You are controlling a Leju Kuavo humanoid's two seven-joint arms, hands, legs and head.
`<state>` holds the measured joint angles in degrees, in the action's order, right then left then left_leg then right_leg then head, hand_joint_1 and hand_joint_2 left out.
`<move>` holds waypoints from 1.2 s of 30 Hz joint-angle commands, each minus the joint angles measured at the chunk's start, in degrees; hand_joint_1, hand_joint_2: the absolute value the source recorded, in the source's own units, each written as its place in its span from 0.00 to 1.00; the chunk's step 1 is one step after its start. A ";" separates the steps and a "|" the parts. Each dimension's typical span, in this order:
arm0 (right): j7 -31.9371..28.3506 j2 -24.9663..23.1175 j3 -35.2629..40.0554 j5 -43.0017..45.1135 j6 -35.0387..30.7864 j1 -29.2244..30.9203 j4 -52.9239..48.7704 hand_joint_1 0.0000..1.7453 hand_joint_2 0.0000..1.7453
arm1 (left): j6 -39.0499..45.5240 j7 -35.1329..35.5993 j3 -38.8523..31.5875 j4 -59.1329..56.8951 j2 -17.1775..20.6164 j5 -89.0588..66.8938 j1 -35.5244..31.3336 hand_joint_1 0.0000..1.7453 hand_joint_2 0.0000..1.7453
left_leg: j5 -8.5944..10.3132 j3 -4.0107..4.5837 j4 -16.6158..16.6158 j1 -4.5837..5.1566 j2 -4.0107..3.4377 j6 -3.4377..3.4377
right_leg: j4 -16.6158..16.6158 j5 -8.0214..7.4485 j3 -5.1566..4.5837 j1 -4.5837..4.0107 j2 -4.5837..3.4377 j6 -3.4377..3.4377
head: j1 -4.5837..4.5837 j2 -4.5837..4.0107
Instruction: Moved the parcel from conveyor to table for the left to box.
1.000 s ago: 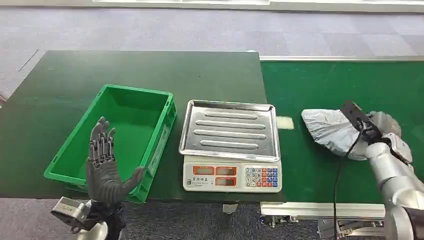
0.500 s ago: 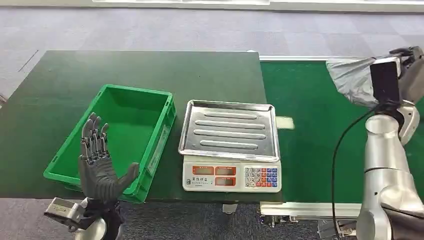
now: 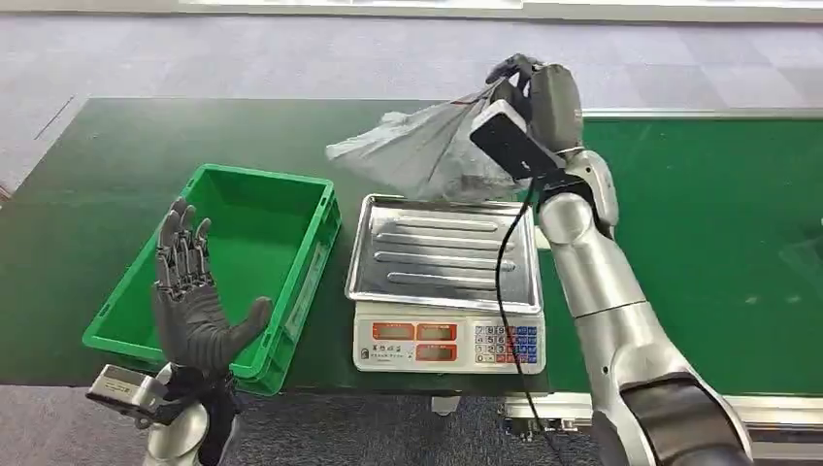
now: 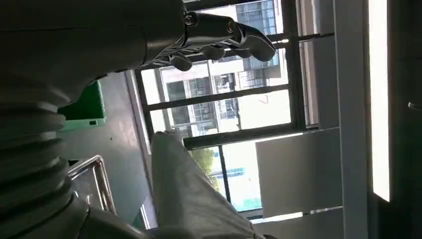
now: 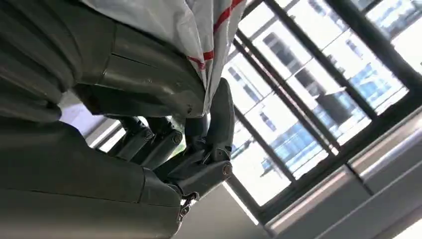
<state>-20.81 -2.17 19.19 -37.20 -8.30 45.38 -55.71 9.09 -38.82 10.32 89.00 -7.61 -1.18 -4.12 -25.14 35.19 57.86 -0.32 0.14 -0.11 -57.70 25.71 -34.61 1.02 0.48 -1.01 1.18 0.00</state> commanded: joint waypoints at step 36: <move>-19.16 4.54 -16.09 25.64 -30.71 -36.22 -43.38 0.00 1.00 | 6.33 27.84 19.58 -38.89 -4.04 -43.76 -32.43 0.00 1.00 | -0.03 -0.09 0.01 -0.04 0.66 0.00 | 0.20 0.08 0.29 -0.04 0.66 0.03 | 0.00 0.00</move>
<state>-39.58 1.07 5.07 -12.96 -38.38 18.43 -92.37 14.67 -16.87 19.63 75.16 -7.70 -35.59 -21.26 -25.27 35.16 57.94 -0.29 0.25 -0.10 -57.62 25.74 -34.65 1.05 0.60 -1.04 1.18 0.00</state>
